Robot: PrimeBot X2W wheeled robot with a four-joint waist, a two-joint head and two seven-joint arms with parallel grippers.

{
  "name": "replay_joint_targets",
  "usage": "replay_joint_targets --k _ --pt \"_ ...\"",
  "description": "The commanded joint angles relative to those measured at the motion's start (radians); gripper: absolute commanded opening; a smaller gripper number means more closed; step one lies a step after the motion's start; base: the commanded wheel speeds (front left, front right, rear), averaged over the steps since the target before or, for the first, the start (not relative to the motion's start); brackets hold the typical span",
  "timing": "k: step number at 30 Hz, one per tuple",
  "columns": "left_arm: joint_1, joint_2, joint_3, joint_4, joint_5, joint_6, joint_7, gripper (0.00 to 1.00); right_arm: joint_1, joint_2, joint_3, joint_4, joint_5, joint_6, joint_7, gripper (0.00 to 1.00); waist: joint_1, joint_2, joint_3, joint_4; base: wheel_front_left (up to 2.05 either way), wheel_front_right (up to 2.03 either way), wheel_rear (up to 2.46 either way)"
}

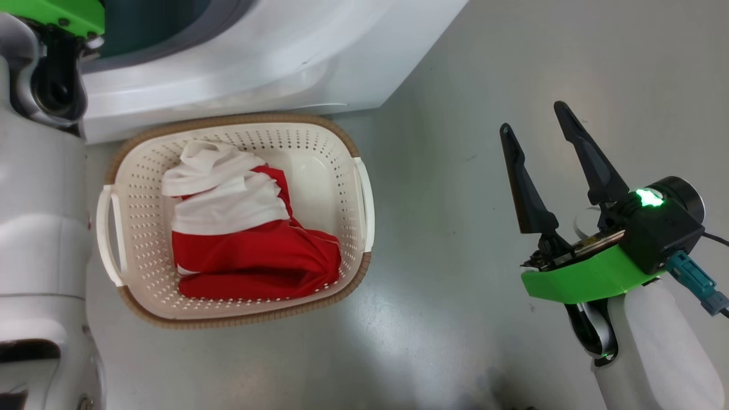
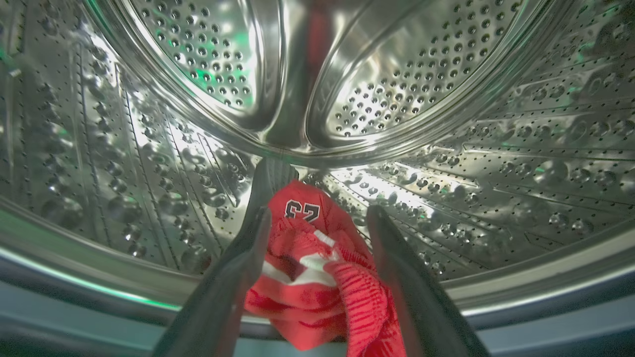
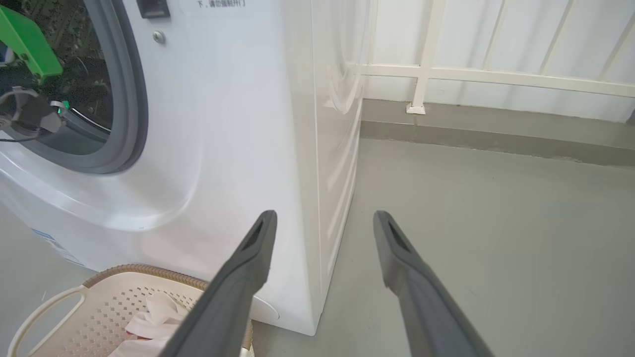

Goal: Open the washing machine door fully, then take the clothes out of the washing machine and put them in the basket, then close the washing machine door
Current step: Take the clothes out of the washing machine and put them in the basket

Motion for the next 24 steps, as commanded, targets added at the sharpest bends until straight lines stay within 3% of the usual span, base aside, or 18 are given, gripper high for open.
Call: replay_joint_targets --k 1,5,13,14,15,16,17,18,24 --pt "-0.014 0.041 0.005 -0.010 -0.022 -0.009 0.032 1.00 0.000 0.000 0.020 -0.026 0.007 0.004 -0.006 1.00 0.0000 -0.0001 0.007 -0.004 0.00 0.00 0.00" --pt "-0.035 0.047 -0.024 -0.001 -0.066 -0.014 0.117 1.00 -0.006 0.000 0.022 -0.027 0.013 0.004 -0.006 1.00 0.0000 -0.0001 0.015 -0.004 0.00 0.00 0.00" --pt "-0.045 0.089 -0.124 0.042 -0.030 -0.014 0.241 1.00 -0.005 0.000 0.033 -0.030 0.036 0.004 -0.006 1.00 0.0000 -0.0001 0.014 -0.012 0.00 0.00 0.00" --pt "-0.047 0.093 -0.135 0.050 -0.020 -0.011 0.253 0.91 -0.005 0.000 0.035 -0.031 0.039 0.004 -0.006 1.00 0.0000 -0.0001 0.014 -0.013 0.00 0.00 0.00" --pt "-0.049 0.098 -0.146 0.057 -0.010 -0.007 0.261 0.71 -0.005 0.000 0.037 -0.031 0.042 0.004 -0.006 1.00 0.0000 -0.0001 0.014 -0.015 0.00 0.00 0.00" --pt "-0.051 0.099 -0.151 0.064 -0.006 -0.005 0.269 0.42 -0.005 0.000 0.039 -0.032 0.044 0.004 -0.006 1.00 0.0000 -0.0001 0.015 -0.017 0.00 0.00 0.00" --pt "-0.053 0.100 -0.157 0.070 -0.003 -0.004 0.278 0.26 -0.005 0.000 0.041 -0.032 0.046 0.004 -0.006 1.00 0.0000 -0.0001 0.015 -0.018 0.00 0.00 0.00" --pt "-0.054 0.101 -0.163 0.076 0.001 -0.003 0.285 0.00 -0.006 0.000 0.043 -0.031 0.049 0.004 -0.006 1.00 0.0000 -0.0001 0.015 -0.020 0.00 0.00 0.00" --pt "-0.058 0.102 -0.185 0.093 0.013 -0.003 0.295 0.00 -0.006 0.000 0.046 -0.031 0.056 0.004 -0.006 1.00 0.0000 -0.0001 0.016 -0.025 0.00 0.00 0.00"
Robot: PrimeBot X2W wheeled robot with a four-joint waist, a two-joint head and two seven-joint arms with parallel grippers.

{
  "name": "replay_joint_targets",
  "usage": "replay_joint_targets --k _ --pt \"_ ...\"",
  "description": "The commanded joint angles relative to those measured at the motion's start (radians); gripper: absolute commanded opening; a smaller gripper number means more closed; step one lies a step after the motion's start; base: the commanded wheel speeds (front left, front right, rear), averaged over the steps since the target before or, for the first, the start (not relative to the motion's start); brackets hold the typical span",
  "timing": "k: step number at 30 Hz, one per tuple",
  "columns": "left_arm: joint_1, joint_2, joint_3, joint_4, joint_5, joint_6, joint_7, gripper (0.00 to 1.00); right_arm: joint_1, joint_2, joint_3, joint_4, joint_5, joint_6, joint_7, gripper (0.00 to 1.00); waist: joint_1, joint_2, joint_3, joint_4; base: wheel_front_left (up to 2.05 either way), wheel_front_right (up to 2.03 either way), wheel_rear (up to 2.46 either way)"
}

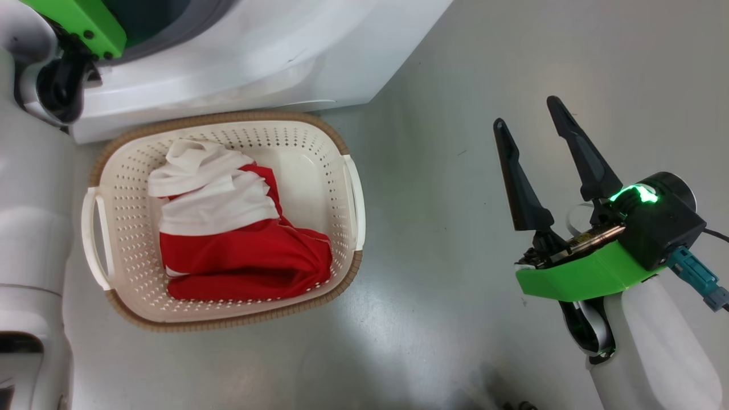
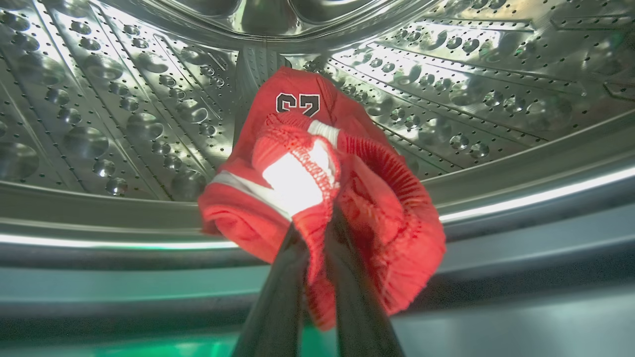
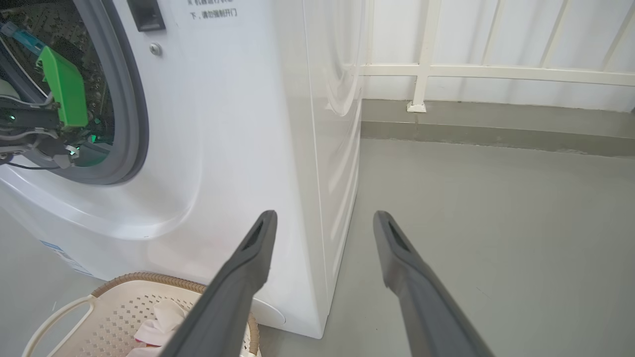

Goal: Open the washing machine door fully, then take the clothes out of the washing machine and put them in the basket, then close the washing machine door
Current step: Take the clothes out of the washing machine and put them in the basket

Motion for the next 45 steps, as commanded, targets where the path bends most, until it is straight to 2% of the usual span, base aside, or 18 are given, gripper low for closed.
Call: replay_joint_targets --k 1,5,9,18,28,33,38,39,41,45 --pt "-0.002 0.038 0.002 -0.013 0.010 0.005 -0.002 0.00 0.010 0.001 0.022 -0.024 0.003 0.004 -0.006 1.00 -0.0001 -0.0001 0.000 0.000 0.00 0.00 0.00" --pt "0.001 0.036 -0.002 -0.013 0.014 0.011 -0.042 0.00 0.013 0.001 0.021 -0.018 0.000 0.004 -0.006 1.00 -0.0001 -0.0001 -0.002 0.006 0.00 0.00 0.00" --pt "0.004 0.038 -0.008 -0.021 0.035 0.050 -0.120 0.00 0.011 0.001 0.022 -0.012 -0.003 0.004 -0.006 1.00 -0.0001 -0.0001 -0.005 0.016 0.00 0.00 0.00" --pt "0.044 0.025 -0.017 -0.053 0.048 0.057 -0.270 0.00 0.008 0.001 0.019 -0.003 -0.016 0.004 -0.006 1.00 -0.0001 -0.0001 -0.022 0.051 0.00 0.00 0.00" --pt "0.136 0.036 -0.046 -0.116 0.109 0.119 -0.420 0.00 0.018 0.001 0.019 0.010 -0.023 0.004 -0.006 1.00 -0.0001 -0.0001 -0.061 0.082 0.00 0.00 0.00" --pt "0.225 0.025 -0.044 -0.200 0.122 0.116 -0.437 0.00 0.025 0.001 0.019 0.021 -0.031 0.004 -0.006 1.00 -0.0001 -0.0001 -0.095 0.093 0.00 0.00 0.00" --pt "0.350 0.018 0.002 -0.390 0.159 0.144 -0.439 0.00 0.035 0.001 0.009 0.020 -0.025 0.004 -0.006 1.00 -0.0001 -0.0001 -0.132 0.103 0.00 0.00 0.00" --pt "0.350 0.018 0.002 -0.390 0.159 0.144 -0.439 0.00 0.035 0.001 0.009 0.020 -0.025 0.004 -0.006 1.00 -0.0001 -0.0001 -0.132 0.103 0.00 0.00 0.00" --pt "0.441 0.004 0.032 -0.497 0.186 0.156 -0.439 0.00 0.042 0.001 0.023 0.026 -0.016 0.004 -0.006 1.00 -0.0001 -0.0001 -0.163 0.107 0.00 0.00 0.00" --pt "0.528 -0.012 0.054 -0.578 0.214 0.159 -0.439 0.00 0.050 0.001 0.029 0.031 -0.007 0.004 -0.006 1.00 -0.0001 -0.0001 -0.199 0.109 0.00 0.00 0.00"
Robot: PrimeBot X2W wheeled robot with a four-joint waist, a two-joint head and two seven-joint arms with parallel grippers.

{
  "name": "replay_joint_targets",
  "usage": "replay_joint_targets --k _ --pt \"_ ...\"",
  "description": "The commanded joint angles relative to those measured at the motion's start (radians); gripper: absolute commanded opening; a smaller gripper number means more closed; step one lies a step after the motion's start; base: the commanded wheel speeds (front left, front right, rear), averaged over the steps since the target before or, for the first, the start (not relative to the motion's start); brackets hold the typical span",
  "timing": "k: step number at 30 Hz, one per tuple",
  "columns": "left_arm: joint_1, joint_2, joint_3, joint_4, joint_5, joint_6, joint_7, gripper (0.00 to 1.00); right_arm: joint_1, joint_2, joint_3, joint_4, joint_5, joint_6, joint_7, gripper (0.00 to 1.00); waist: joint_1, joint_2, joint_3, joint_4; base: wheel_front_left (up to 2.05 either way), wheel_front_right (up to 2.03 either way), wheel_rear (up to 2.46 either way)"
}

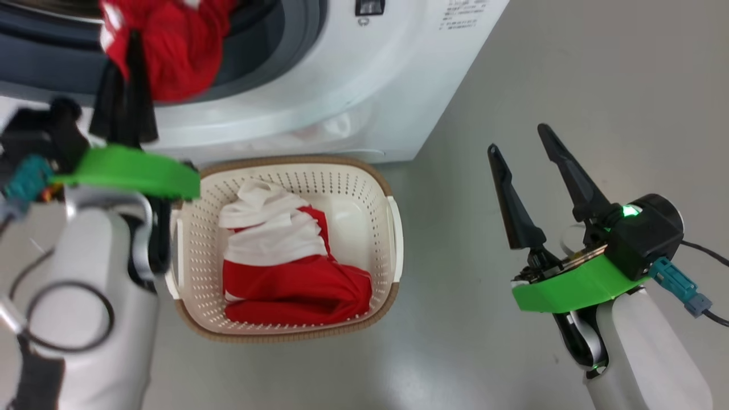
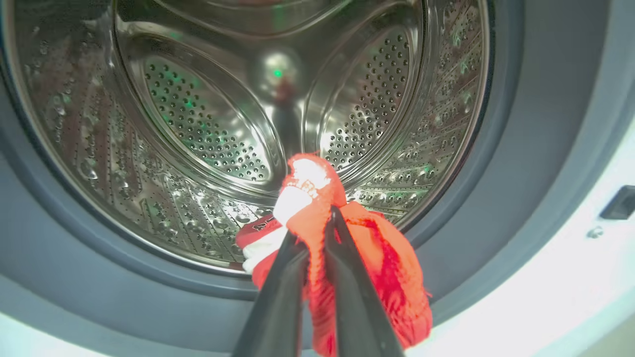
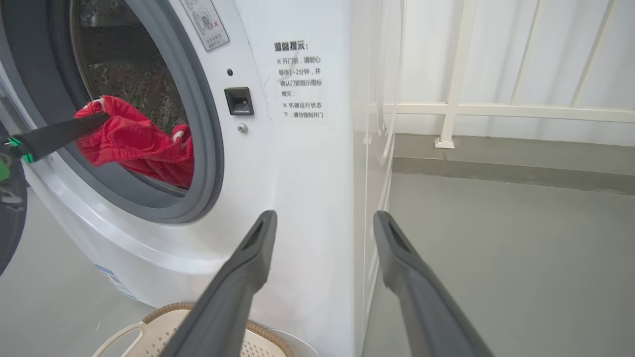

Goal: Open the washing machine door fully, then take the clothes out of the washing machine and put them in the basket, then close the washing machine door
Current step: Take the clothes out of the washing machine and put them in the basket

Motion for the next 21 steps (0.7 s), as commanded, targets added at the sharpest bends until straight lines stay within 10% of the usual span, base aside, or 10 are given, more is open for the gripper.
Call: replay_joint_targets --k 1,21 --pt "0.042 0.027 0.037 -0.056 0.022 0.008 -0.008 0.00 0.024 0.003 0.025 -0.022 0.006 0.004 -0.006 1.00 -0.0001 0.0000 -0.044 0.006 0.00 0.00 0.00" --pt "0.457 -0.078 0.122 -0.326 0.081 -0.031 -0.008 0.00 0.122 0.003 0.007 0.002 0.013 0.004 -0.006 1.00 -0.0001 0.0000 -0.248 0.030 0.00 0.00 0.00"
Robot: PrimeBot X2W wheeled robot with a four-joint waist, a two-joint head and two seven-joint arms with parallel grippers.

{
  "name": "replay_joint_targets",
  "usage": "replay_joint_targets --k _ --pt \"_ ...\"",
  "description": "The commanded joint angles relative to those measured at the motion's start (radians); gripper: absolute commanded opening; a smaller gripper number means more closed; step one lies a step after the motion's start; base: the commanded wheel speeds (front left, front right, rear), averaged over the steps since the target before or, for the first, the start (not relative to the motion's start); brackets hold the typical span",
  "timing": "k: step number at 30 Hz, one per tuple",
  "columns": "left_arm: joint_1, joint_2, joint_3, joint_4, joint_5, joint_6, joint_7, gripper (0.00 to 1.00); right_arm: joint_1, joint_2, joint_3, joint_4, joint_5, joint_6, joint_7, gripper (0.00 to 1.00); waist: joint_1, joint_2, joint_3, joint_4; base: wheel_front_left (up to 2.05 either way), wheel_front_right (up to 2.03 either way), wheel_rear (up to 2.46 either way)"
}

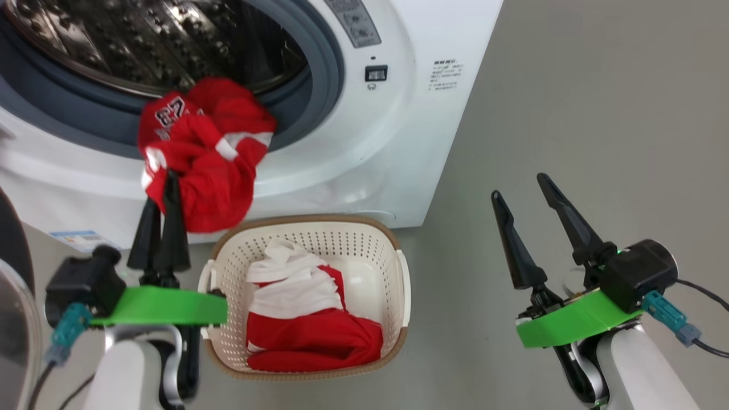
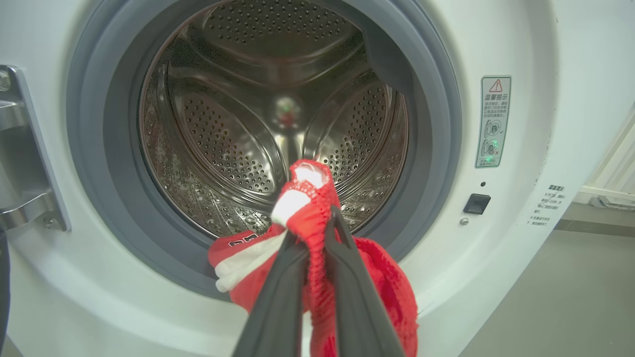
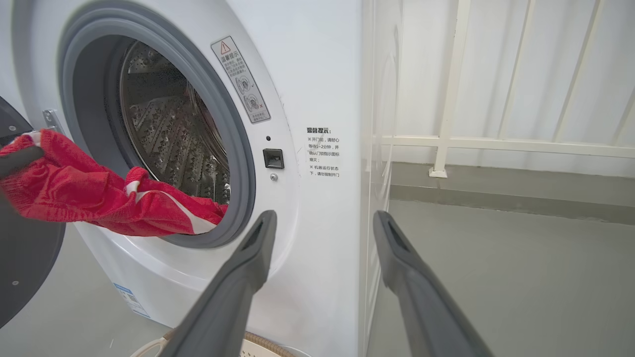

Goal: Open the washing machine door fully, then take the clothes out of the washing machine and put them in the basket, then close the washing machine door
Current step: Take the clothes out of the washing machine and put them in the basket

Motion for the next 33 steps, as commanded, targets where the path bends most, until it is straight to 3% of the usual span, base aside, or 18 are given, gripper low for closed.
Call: replay_joint_targets --k 1,8,21,26,33 --pt "0.024 0.013 0.030 -0.041 0.010 0.000 -0.008 0.00 0.014 0.002 0.016 -0.021 0.005 0.004 -0.006 1.00 0.0000 0.0000 -0.029 0.005 0.00 0.00 0.00" --pt "0.098 0.009 -0.003 -0.090 -0.007 0.009 -0.008 0.00 0.034 0.002 0.007 -0.026 0.001 0.004 -0.006 1.00 0.0000 0.0000 -0.056 0.012 0.00 0.00 0.00" --pt "0.202 0.008 -0.092 -0.168 -0.078 0.073 -0.008 0.00 0.056 0.002 -0.004 -0.035 -0.014 0.004 -0.006 1.00 0.0000 0.0000 -0.057 0.023 0.00 0.00 0.00" --pt "0.181 0.008 -0.144 -0.101 -0.100 0.069 -0.006 0.00 0.047 0.002 -0.007 -0.045 -0.018 0.004 -0.006 1.00 0.0000 0.0000 -0.031 0.032 0.00 0.00 0.00" --pt "0.060 0.008 -0.206 0.112 -0.132 0.050 -0.006 0.00 0.023 0.002 0.014 -0.045 -0.016 0.004 -0.006 1.00 0.0000 0.0000 0.032 0.034 0.00 0.00 0.00"
